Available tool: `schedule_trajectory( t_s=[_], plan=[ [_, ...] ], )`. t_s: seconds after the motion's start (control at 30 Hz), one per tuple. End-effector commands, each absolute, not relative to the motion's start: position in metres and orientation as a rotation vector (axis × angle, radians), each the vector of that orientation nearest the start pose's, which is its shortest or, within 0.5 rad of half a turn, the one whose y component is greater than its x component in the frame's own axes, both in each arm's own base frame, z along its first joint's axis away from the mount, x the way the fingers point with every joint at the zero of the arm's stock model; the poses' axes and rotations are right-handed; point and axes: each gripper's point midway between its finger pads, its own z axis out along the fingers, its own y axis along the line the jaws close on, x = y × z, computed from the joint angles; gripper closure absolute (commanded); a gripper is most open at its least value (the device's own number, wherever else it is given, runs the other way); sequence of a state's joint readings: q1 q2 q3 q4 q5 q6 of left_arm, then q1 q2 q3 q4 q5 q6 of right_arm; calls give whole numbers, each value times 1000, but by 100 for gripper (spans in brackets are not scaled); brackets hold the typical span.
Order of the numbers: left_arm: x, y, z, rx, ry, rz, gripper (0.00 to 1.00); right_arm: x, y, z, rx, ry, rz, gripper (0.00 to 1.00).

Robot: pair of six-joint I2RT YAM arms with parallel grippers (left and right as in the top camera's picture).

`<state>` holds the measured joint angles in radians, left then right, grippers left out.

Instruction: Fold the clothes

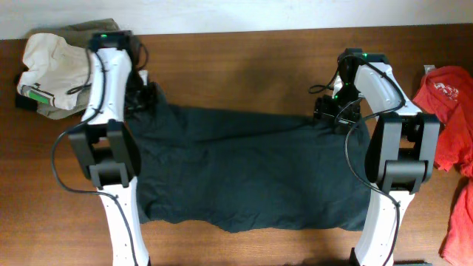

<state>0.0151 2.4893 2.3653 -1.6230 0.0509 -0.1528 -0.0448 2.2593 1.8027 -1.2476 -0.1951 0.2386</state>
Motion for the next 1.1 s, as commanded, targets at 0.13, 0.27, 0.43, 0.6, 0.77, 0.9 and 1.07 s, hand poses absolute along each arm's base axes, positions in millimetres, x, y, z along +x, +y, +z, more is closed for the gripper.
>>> schedule_trajectory(
  t_s=[0.13, 0.27, 0.43, 0.6, 0.77, 0.9, 1.07],
  plan=[
    [414, -24, -5, -187, 3407, -122, 48, 400, 21, 7, 491, 3225, 358, 32],
    [405, -21, -28, -199, 3423, -121, 48, 403, 4, 2, 554, 3204, 196, 76],
    [406, -9, -29, -252, 3416, -129, 48, 422, -11, 29, 548, 3147, 70, 88],
    [404, 7, -28, -321, 3416, -139, 49, 413, -23, 79, 551, 3187, -53, 96],
    [405, 9, -29, -327, 3410, -140, 49, 405, -13, 67, 561, 3230, 26, 64],
    [405, 9, -28, -327, 3412, -140, 49, 411, 7, 28, 564, 3198, 222, 55],
    [405, 9, -29, -328, 3411, -140, 49, 411, 6, 10, 558, 3181, 219, 55]
  ],
)
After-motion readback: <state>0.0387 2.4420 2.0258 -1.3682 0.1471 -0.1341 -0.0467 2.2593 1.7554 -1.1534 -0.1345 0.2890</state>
